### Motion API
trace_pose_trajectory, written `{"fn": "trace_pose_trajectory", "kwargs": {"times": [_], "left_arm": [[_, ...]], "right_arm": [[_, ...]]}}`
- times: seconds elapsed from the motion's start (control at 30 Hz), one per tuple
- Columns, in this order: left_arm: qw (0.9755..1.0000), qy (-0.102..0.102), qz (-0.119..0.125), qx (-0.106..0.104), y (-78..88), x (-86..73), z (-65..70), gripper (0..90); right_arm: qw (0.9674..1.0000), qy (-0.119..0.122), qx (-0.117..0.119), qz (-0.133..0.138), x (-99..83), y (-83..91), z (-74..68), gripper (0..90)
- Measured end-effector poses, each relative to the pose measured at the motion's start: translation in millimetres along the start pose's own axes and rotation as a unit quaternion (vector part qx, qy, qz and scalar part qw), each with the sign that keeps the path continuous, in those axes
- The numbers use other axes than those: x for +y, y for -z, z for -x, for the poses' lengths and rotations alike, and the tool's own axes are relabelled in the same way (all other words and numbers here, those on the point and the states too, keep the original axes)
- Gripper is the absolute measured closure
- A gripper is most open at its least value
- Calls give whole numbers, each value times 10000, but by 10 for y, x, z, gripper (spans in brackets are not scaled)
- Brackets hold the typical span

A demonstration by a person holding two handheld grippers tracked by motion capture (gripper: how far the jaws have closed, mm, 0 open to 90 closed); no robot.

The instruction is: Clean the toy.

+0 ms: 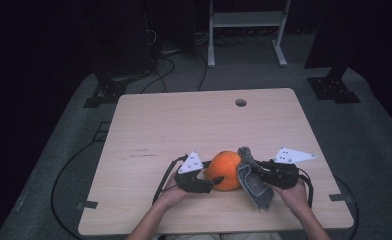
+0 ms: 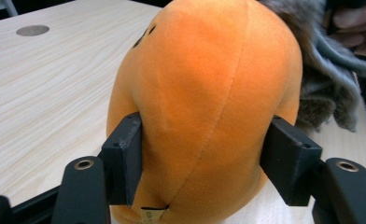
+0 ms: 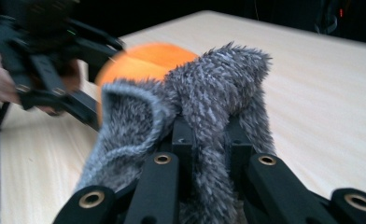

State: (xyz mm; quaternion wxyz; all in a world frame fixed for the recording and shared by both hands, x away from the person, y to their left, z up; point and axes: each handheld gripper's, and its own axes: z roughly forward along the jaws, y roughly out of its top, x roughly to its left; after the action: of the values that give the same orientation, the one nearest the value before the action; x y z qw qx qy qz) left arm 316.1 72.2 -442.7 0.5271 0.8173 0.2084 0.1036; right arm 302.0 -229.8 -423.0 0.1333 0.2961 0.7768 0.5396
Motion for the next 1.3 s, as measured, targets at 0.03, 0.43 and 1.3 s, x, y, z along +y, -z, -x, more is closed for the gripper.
{"fn": "trace_pose_trajectory", "kwargs": {"times": [0.03, 0.43, 1.3], "left_arm": [[10000, -28, 9, 14, 9, 16, 13, 369], [9993, -172, 318, -30, 107, 165, 149, 387], [9972, -731, -180, -8, -60, 120, 309, 372]], "right_arm": [[9999, 91, 16, 75, 36, 0, -50, 783], [9936, 966, 347, 468, 320, 85, -457, 784], [9979, 584, 226, 158, 241, -57, -294, 782]]}}
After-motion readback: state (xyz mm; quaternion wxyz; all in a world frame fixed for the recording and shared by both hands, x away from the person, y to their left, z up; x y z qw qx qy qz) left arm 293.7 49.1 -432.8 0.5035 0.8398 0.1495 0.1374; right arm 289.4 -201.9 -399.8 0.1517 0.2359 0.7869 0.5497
